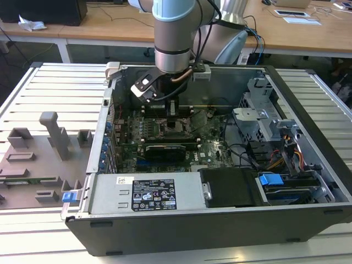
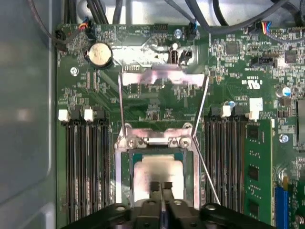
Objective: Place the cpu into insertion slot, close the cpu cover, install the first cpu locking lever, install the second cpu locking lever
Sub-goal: 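Place the cpu into insertion slot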
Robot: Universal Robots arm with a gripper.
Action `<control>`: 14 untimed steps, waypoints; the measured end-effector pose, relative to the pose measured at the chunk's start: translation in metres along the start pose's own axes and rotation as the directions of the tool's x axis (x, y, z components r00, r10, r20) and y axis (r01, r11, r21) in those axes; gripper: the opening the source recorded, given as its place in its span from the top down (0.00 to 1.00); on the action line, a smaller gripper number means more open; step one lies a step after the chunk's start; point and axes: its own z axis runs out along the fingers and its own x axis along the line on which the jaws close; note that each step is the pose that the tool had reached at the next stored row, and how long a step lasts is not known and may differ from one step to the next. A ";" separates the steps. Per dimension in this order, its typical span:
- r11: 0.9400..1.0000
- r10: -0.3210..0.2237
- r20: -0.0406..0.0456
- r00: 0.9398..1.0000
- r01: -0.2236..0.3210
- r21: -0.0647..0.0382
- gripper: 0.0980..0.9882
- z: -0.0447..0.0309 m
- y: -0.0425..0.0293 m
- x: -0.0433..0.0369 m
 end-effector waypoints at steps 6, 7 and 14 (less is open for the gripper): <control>1.000 0.000 -0.001 1.000 0.000 0.000 0.99 0.0031 -0.0025 0.0000; 1.000 0.000 0.000 1.000 0.000 0.001 0.99 0.0058 -0.0027 0.0000; 1.000 0.000 -0.001 1.000 0.000 0.001 0.99 -0.0086 0.0137 -0.0004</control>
